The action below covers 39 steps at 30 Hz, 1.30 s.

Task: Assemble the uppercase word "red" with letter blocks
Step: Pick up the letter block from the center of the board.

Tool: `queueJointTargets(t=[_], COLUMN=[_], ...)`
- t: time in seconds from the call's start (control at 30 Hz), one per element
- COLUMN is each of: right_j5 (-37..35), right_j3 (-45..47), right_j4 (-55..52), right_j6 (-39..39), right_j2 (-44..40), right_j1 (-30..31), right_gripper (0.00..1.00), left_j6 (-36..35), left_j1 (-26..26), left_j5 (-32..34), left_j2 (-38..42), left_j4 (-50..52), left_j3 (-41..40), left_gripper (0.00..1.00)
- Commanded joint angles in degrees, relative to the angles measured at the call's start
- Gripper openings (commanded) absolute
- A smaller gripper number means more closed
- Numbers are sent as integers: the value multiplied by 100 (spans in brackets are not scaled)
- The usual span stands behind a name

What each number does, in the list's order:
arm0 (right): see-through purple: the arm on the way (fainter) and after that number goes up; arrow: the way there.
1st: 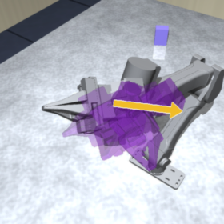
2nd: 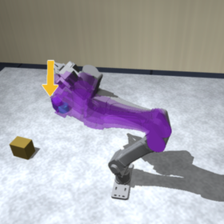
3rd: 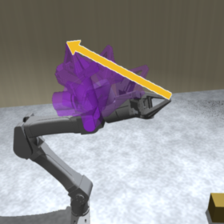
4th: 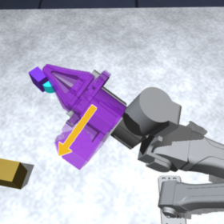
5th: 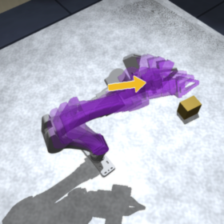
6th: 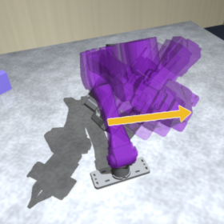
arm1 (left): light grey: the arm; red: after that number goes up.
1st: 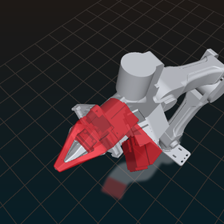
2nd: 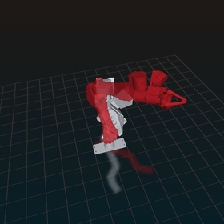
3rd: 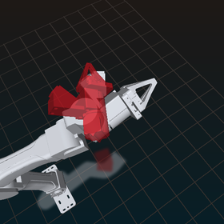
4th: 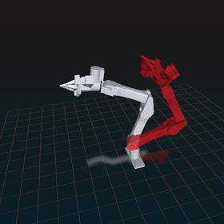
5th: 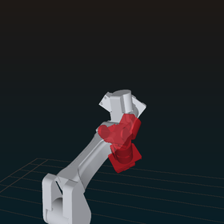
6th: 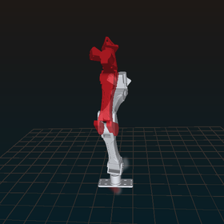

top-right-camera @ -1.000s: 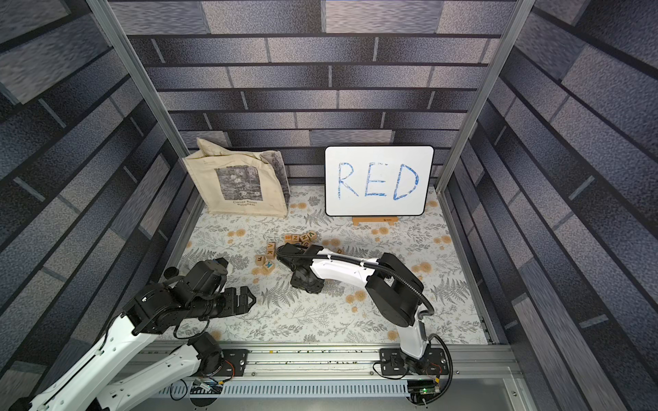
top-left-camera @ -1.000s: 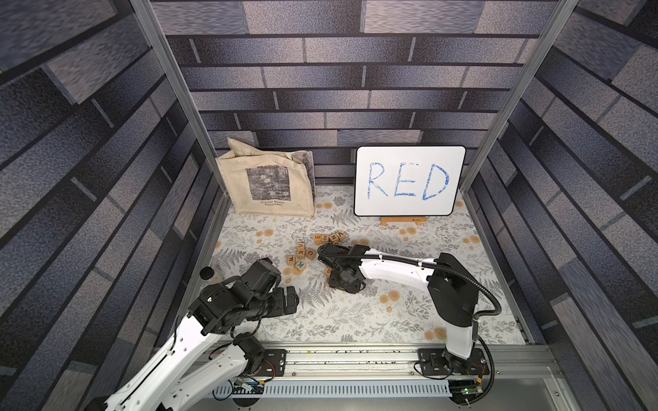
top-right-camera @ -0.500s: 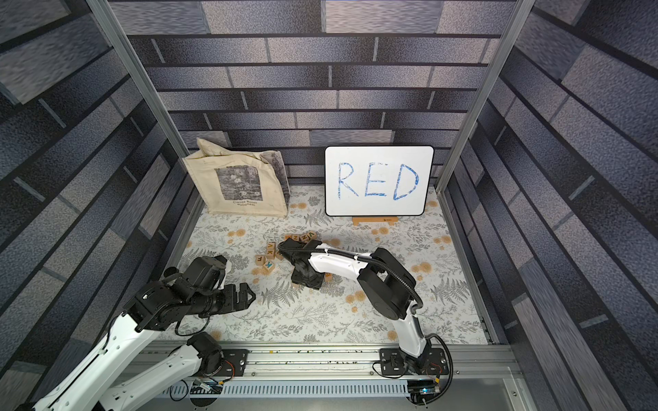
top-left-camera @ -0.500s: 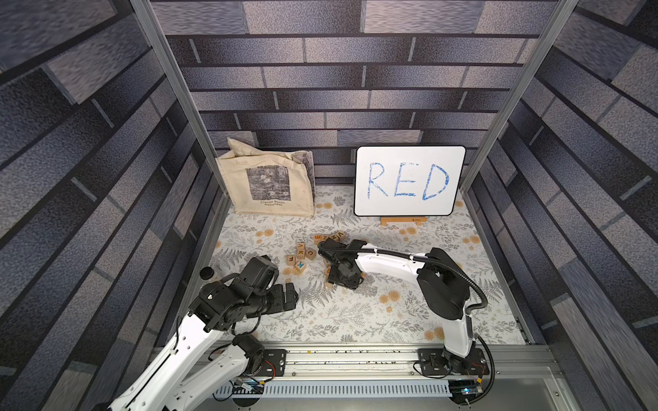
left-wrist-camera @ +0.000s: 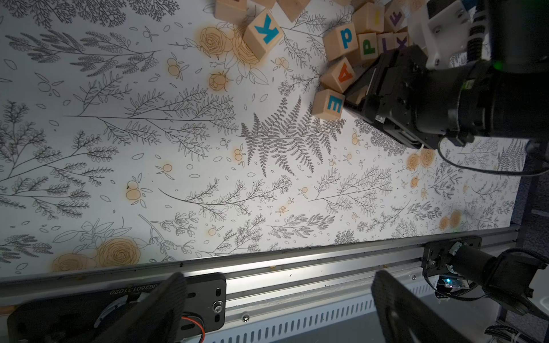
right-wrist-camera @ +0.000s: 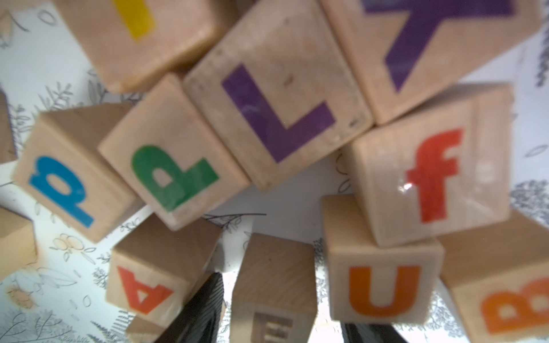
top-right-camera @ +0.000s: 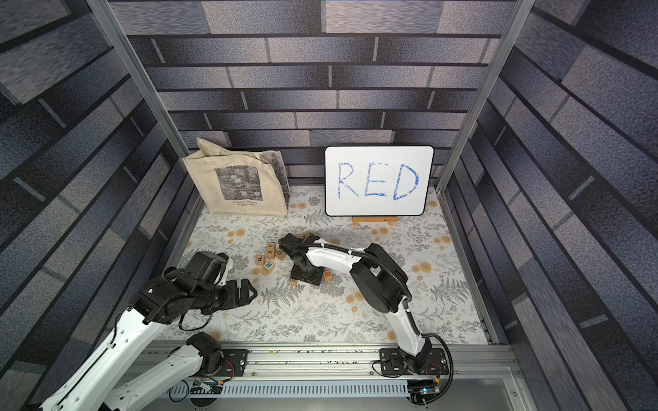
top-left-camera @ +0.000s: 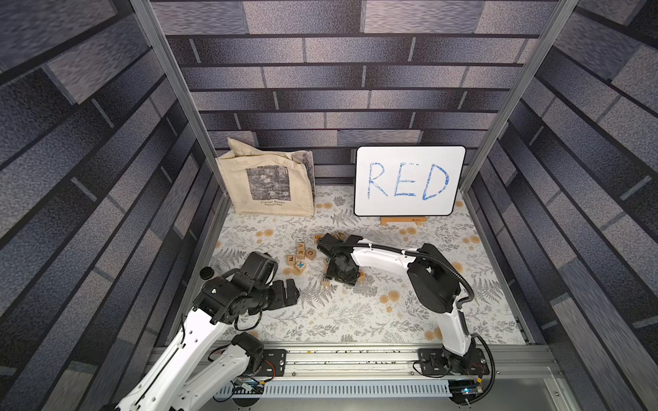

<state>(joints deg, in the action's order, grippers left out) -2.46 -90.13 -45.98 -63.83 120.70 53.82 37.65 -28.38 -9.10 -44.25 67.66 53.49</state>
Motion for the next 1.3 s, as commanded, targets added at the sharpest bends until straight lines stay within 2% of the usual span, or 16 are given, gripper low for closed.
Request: queueJointTargets(t=[0.0,0.07,0.3,0.4,0.77,1.13,1.27], right_j5=[-5,-17,-85,-113,-357,-374,-360], right_j3=[-256,-322,-466,-515,-682,-437,-298], right_j4=[-313,-344,-540,-632,-1057,-1055,-984], right_j6=[41,58,97,105,331,729,854], right_j2=[196,227,356,400,302,-296,-509], right_j1=[-52,-63,-99,-109,-124,-98,-47], right_gripper=[64,63,49,47,20,16,16], left_j6=[-201,-224,-293,-335,-425,-453,-417], left_j1=[120,189,432,539,614,606,547], left_j5=[-192,-255,-457,-551,-806,-1039,-902], left_j2=[-35,-33,-40,-49,-108,-185,-221], left_j4=[-51,-66,-104,-129,-200,-340,-423], left_j3=[-86,-102,-138,-150,-104,-90,-69], left_gripper=[100,100,100,100,100,100,100])
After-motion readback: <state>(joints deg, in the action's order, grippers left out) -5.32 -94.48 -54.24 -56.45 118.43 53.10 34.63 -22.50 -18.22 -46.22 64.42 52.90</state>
